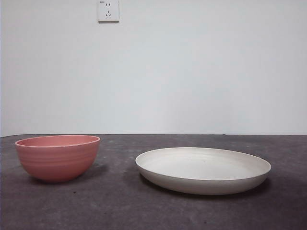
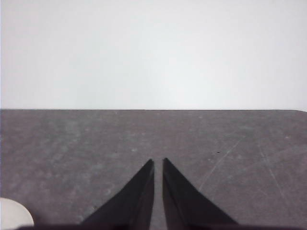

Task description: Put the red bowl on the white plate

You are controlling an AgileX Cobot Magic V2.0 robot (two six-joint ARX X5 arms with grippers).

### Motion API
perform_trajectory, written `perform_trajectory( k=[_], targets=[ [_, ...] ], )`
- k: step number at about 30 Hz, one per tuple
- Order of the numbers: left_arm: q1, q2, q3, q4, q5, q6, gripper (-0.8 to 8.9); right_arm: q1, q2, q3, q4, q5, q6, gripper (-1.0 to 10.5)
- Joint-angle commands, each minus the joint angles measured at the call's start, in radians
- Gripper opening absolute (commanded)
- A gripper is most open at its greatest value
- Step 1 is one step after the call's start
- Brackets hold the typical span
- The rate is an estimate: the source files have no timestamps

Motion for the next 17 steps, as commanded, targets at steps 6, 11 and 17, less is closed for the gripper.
perform_trajectory(
  k=[6,11,17],
  targets=[
    [-0.003,0.020,0.084,-0.008,0.001,-0.092,0.18,0.001,0.001,0.060,-0.047,-0.031,0.201,0.3],
    [-0.003,0.103,0.200,-0.031,0.002,-0.123,0.18,0.000,0.041,0.169,-0.140,-0.043,0.219,0.3],
    [-0.003,0.278,0.412,-0.134,0.042,-0.122,0.18,0.000,0.166,0.346,-0.274,-0.137,0.224,0.3]
  ],
)
